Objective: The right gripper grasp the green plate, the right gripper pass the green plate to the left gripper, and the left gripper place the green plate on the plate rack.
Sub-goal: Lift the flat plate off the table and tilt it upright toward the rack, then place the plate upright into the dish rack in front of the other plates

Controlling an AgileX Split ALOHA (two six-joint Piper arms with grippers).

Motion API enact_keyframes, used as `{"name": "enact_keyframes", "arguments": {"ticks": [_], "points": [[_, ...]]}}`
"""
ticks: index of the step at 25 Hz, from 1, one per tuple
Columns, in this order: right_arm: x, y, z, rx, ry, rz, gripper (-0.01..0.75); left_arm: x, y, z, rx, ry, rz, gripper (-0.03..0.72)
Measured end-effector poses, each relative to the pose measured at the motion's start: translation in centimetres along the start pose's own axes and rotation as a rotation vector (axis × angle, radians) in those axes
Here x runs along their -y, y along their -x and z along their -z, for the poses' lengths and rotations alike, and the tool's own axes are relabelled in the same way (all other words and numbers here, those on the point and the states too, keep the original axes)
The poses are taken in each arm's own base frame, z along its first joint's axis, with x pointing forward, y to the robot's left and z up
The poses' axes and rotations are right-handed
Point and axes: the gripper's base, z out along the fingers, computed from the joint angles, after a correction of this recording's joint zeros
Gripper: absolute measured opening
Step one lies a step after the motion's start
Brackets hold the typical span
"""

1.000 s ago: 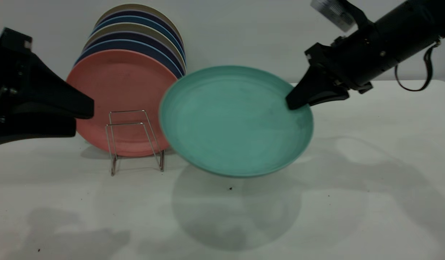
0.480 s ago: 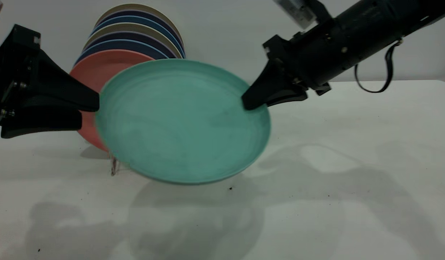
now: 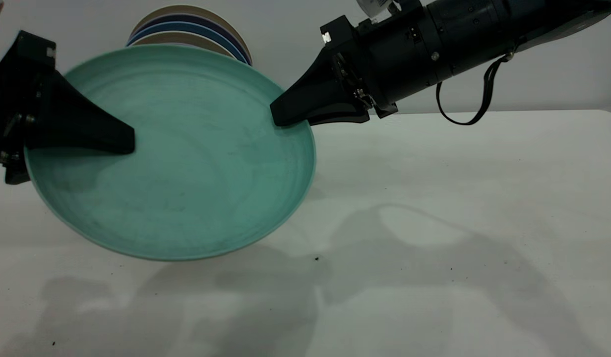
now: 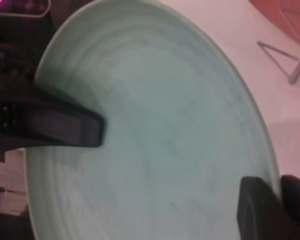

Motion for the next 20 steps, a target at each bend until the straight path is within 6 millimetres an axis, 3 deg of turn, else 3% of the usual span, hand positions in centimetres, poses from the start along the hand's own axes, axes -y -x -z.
{"name": "enact_keyframes", "arguments": {"ticks": [2,5,9,13,16,20], "points": [[0.4,0.0,0.0,0.001,-0.045,0.005,0.098,-0.1,0.1,0.0,0.01,0.012,-0.009,0.117],[1.1,0.0,0.1,-0.007,-0.136,0.017,0.214,-0.7,0.4,0.0,0.038,0.082,-0.043,0.118],[1.9,-0.1,0.3,-0.021,-0.225,0.038,0.426,-1.2,0.8,0.1,0.075,0.141,-0.095,0.118],[3.0,-0.1,0.9,-0.017,-0.322,-0.027,0.603,-1.4,0.9,0.1,0.079,0.156,-0.159,0.118],[4.3,-0.2,2.2,-0.025,-0.374,-0.083,0.659,-1.4,0.9,0.1,0.076,0.158,-0.204,0.118],[6.3,-0.7,4.8,-0.077,-0.425,-0.138,0.653,-1.3,1.1,0.1,0.065,0.162,-0.336,0.118]]}}
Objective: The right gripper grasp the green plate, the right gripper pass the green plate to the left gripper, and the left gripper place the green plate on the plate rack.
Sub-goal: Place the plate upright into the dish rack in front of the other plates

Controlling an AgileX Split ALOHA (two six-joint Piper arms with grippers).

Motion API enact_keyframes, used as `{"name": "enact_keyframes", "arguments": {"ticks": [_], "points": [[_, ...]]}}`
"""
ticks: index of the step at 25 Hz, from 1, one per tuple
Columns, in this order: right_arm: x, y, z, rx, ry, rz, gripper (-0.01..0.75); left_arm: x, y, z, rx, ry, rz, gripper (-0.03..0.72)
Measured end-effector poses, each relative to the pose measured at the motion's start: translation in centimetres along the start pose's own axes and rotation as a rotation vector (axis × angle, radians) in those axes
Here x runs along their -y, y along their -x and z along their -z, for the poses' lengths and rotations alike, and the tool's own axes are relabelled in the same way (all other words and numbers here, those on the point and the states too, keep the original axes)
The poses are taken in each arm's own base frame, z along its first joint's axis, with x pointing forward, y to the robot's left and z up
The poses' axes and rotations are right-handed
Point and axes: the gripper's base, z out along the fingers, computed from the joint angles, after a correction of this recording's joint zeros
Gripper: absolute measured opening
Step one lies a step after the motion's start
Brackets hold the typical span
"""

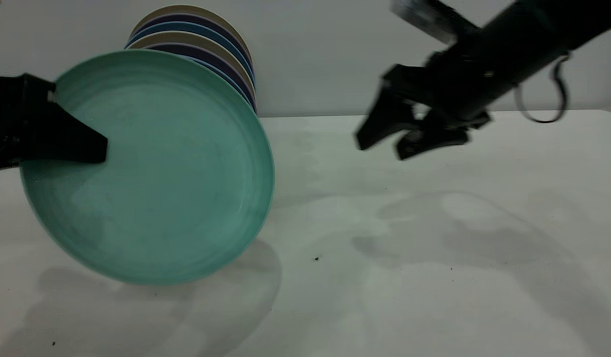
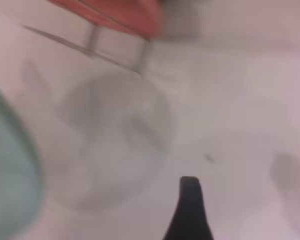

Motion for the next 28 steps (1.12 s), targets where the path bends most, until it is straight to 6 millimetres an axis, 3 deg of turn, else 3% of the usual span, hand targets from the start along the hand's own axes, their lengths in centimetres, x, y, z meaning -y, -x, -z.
{"name": "enact_keyframes", "arguments": {"ticks": [9,16,22,28], "points": [[6.8,-1.7,4.3,-0.133,-0.118,-0.101,0.54,1.0,3.5,0.4,-0.042,-0.025,-0.553,0.118],[8.2,-2.4,5.3,-0.181,-0.15,-0.097,0.536,2.4,6.1,0.7,-0.168,-0.028,-1.217,0.118],[8.2,-2.4,5.3,-0.186,-0.151,-0.094,0.534,2.2,9.2,1.2,-0.097,0.127,-1.346,0.118],[8.2,-2.4,5.3,-0.186,-0.151,-0.095,0.534,2.0,10.4,1.5,-0.061,0.221,-1.388,0.118]]}}
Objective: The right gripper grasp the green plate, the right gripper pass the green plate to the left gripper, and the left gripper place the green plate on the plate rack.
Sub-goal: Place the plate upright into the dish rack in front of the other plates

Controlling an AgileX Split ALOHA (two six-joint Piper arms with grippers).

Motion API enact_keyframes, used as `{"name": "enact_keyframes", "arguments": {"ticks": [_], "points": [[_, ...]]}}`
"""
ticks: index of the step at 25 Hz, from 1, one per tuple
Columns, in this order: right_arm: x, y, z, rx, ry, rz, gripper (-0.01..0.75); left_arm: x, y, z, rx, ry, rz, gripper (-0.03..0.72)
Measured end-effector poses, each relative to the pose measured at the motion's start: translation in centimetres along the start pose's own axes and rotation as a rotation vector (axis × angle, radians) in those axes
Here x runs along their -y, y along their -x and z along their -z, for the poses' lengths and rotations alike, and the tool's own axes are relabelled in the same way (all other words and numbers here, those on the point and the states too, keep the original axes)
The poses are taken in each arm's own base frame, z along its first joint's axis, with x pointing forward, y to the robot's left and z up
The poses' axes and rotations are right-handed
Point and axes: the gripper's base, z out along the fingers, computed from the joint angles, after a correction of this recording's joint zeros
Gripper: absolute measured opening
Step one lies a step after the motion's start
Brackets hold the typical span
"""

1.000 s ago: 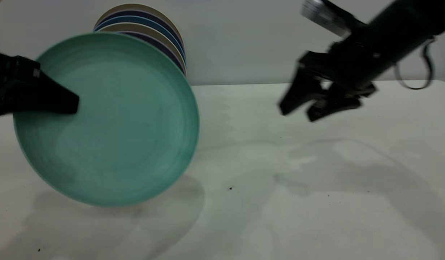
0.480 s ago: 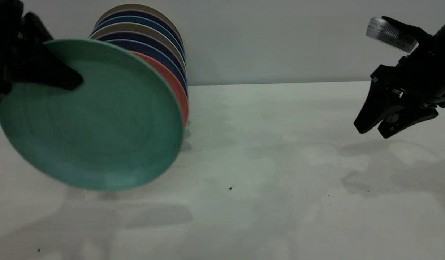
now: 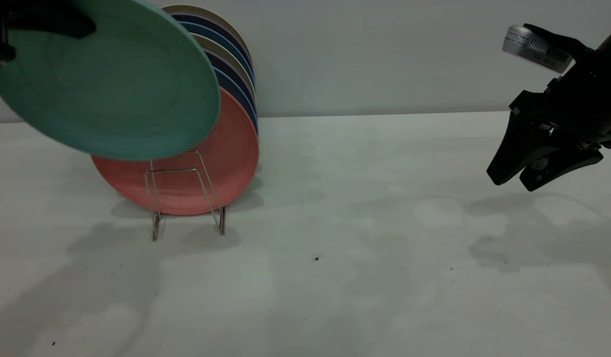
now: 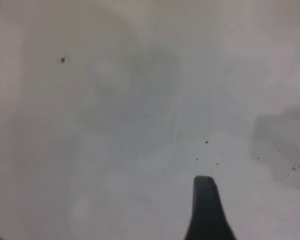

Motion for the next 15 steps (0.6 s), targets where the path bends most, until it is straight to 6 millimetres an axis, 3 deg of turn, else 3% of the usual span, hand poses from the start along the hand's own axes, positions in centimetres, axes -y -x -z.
{"name": "enact_keyframes", "arguments": {"ticks": [15], "points": [[0.0,0.0,0.0,0.001,-0.001,0.0,0.534,0.3,-1.1,-2.8,-0.015,-0.002,0.044,0.118]]}}
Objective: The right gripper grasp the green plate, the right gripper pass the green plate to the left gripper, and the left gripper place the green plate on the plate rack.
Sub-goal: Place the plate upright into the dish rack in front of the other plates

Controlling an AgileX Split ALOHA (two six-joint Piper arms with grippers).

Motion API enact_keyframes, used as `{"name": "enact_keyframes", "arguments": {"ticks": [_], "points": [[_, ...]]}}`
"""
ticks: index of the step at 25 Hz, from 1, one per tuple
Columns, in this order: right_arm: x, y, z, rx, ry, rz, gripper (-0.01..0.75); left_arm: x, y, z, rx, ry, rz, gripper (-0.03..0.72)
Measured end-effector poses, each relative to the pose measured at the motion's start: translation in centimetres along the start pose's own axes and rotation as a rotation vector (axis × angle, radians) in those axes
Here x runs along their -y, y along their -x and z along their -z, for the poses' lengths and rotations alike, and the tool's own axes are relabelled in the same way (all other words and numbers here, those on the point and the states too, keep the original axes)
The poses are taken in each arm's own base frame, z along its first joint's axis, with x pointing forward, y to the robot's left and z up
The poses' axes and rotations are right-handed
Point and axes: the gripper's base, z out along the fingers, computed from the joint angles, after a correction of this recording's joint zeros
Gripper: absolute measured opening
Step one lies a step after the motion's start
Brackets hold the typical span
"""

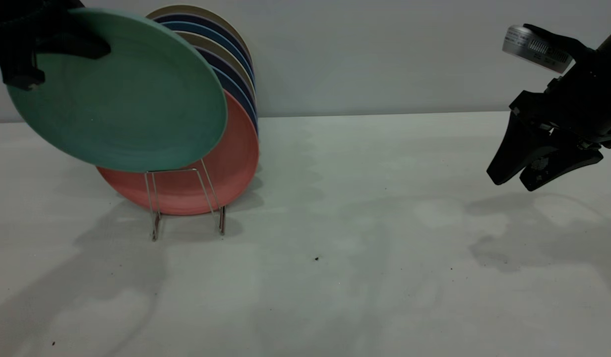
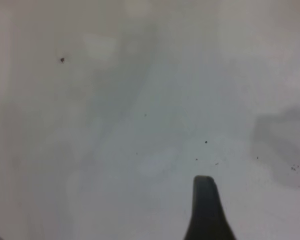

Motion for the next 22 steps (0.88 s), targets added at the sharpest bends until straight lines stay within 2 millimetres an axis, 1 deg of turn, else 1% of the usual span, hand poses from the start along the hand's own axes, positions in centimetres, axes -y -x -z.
{"name": "enact_keyframes", "arguments": {"ticks": [6,13,19,22], "points": [[0.0,0.0,0.0,0.0,0.0,-0.001,0.534,0.1,-0.3,-0.7,-0.014,-0.004,0.007,0.118],[0.0,0.0,0.0,-0.001,0.001,-0.001,0.534,0.6,-0.9,-2.0,-0.025,-0.046,0.018,0.118],[0.0,0.0,0.0,-0.001,0.001,-0.002,0.534,-0.4,-0.6,-2.8,-0.003,-0.054,0.012,0.118],[0.0,0.0,0.0,-0.001,0.001,-0.002,0.534,-0.5,-0.5,-3.4,0.01,-0.074,0.013,0.118]]}}
